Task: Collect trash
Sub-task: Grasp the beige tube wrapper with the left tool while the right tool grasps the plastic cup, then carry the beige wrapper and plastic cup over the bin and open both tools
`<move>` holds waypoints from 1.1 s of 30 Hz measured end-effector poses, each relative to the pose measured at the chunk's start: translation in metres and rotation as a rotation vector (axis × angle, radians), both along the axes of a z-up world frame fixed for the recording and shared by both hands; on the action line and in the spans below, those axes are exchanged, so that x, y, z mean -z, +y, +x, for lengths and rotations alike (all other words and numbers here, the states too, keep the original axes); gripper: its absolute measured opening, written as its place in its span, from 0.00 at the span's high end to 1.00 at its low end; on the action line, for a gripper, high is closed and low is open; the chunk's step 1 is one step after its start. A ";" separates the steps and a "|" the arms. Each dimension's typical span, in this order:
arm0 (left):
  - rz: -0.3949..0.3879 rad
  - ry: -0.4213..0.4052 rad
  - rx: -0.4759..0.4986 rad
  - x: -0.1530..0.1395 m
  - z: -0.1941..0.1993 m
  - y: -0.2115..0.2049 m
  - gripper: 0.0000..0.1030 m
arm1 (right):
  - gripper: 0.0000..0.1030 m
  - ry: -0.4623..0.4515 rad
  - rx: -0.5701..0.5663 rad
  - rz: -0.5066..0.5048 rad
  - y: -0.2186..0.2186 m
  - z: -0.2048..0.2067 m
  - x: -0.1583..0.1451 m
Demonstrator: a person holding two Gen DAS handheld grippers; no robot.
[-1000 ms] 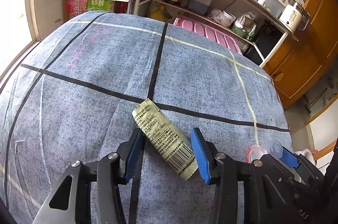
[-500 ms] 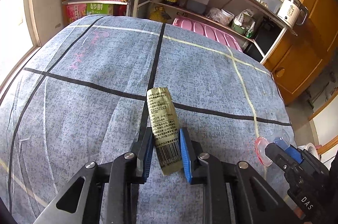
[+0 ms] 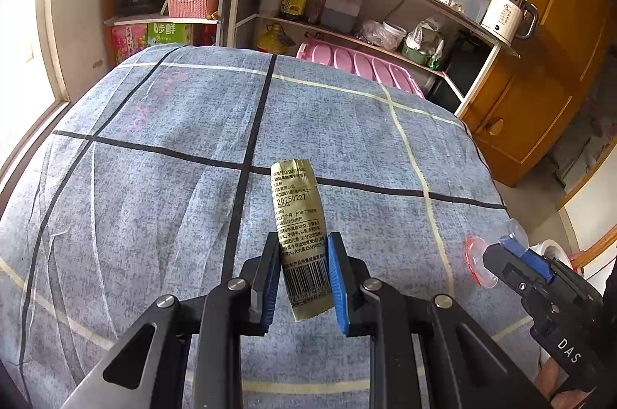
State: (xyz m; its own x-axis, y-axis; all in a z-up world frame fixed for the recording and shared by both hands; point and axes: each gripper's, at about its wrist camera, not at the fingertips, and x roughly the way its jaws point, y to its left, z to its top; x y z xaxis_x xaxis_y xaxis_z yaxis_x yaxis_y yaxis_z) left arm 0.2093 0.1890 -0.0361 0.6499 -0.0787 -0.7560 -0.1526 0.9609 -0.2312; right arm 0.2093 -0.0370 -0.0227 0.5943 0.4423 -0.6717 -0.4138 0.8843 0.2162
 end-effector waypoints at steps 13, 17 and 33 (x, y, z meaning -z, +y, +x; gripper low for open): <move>0.037 -0.069 0.110 -0.028 -0.034 -0.055 0.76 | 0.67 -0.047 0.078 0.034 -0.042 -0.031 -0.020; 0.041 -0.089 0.152 -0.036 -0.042 -0.078 0.76 | 0.67 -0.060 0.112 0.039 -0.062 -0.042 -0.025; 0.049 -0.126 0.324 -0.053 -0.063 -0.173 0.76 | 0.67 -0.092 0.271 0.060 -0.148 -0.085 -0.039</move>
